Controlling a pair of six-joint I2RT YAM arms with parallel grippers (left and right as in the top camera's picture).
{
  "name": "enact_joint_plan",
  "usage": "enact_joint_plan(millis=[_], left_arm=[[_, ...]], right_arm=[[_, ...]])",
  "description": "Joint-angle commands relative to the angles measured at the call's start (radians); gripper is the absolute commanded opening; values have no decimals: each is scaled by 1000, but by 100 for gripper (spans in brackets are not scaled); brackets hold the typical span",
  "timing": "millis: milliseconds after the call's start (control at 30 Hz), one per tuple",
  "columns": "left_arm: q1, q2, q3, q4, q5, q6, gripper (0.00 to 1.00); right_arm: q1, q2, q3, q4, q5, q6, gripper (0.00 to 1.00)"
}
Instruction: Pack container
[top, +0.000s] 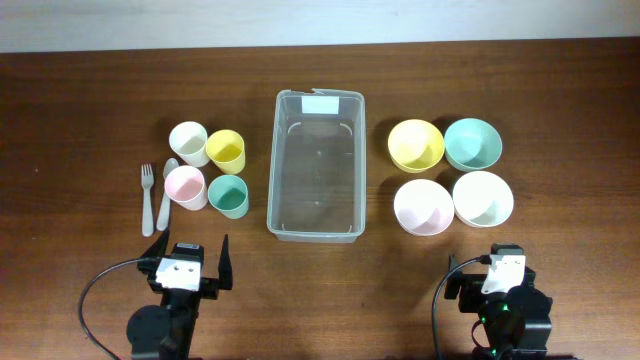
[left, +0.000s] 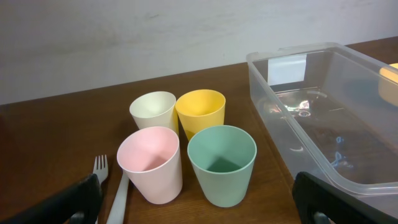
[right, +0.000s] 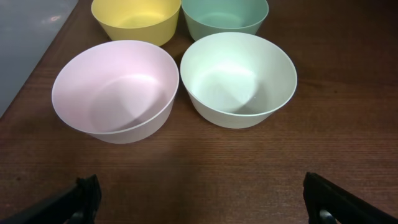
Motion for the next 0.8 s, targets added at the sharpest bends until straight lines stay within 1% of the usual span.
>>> enact_joint_plan(millis=[0, 567, 633, 733, 767], left_arm=[[-4, -9, -13, -1, 18, 13, 100], [-4, -8, -13, -1, 18, 13, 100], [-4, -8, -13, -1, 18, 13, 100], [-4, -8, -13, -1, 18, 13, 100], [-4, -9, -13, -1, 18, 13, 100]], right_arm=[[6, -7, -6, 2, -6, 4, 99], [6, -7, -6, 6, -7, 5, 99], [6, -7, -6, 42, -57, 5, 99], [6, -7, -6, 153, -259, 5, 99], [6, -7, -6, 216, -358, 5, 99]])
